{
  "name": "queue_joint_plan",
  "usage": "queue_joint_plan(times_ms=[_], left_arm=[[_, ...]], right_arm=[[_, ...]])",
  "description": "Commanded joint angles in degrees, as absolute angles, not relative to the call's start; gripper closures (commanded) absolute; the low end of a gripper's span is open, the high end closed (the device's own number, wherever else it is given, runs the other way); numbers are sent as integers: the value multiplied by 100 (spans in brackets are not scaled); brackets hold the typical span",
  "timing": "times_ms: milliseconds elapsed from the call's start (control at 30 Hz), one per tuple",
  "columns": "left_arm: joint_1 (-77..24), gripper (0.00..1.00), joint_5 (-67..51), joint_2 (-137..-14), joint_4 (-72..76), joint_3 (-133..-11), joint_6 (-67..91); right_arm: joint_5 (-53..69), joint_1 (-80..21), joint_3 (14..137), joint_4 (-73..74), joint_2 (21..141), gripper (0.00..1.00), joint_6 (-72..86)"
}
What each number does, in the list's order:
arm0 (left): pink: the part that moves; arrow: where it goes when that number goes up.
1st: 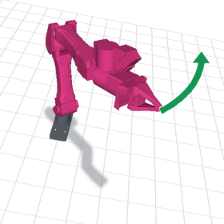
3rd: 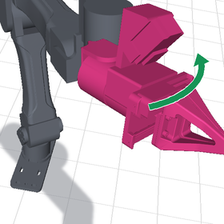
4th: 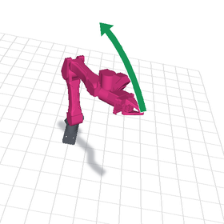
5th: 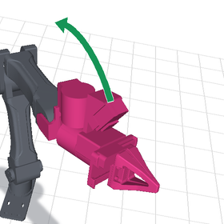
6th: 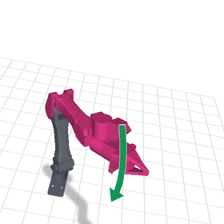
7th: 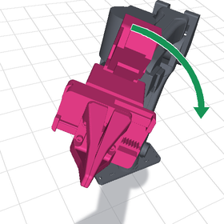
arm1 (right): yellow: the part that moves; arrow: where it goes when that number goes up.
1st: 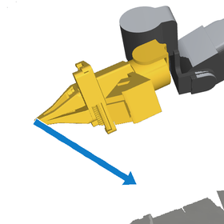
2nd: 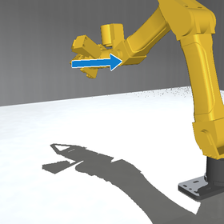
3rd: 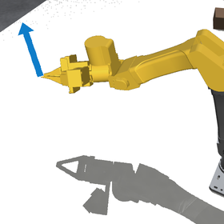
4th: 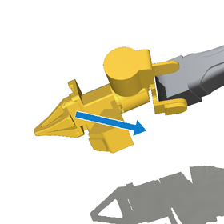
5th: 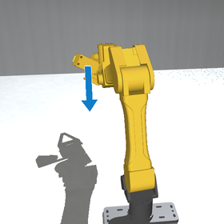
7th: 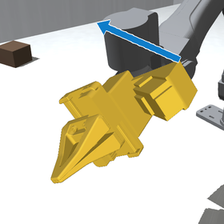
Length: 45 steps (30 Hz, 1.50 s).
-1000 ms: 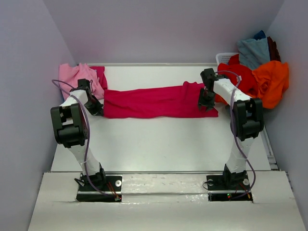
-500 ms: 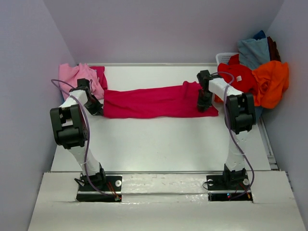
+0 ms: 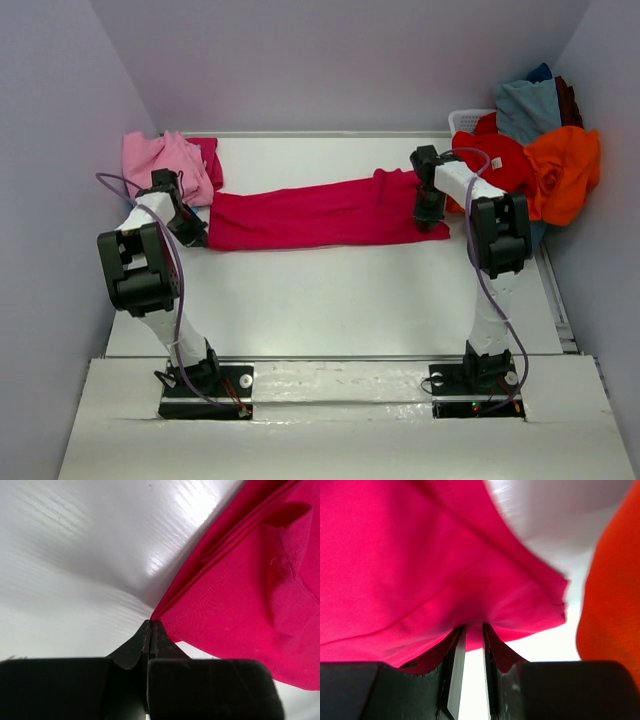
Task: Fold and stack the t-shirts
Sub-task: Fold the tshirt
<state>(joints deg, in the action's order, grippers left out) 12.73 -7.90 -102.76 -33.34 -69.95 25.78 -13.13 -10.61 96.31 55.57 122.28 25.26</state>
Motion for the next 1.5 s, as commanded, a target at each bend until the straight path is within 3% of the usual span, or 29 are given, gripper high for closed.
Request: queue_joint_plan(times_ms=[0, 467, 1400, 1433, 1467], left_arm=[[1424, 94, -554, -9817, -3551, -6847, 2540], [1424, 94, -1080, -9203, -3604, -6258, 2540], [1424, 94, -1362, -7014, -4369, -4458, 2505], [1424, 94, -1354, -6953, -4368, -4413, 2496], [1424, 83, -1293, -6865, -4377, -4395, 2496]], right_arm=[[-1591, -932, 9624, 5687, 11997, 74, 2575], [-1494, -879, 9273, 5678, 11698, 74, 2575], [-1046, -879, 10080, 5880, 11874, 75, 2593], [-1020, -879, 10125, 5889, 11900, 75, 2593], [-976, -879, 10203, 5915, 11953, 75, 2593]])
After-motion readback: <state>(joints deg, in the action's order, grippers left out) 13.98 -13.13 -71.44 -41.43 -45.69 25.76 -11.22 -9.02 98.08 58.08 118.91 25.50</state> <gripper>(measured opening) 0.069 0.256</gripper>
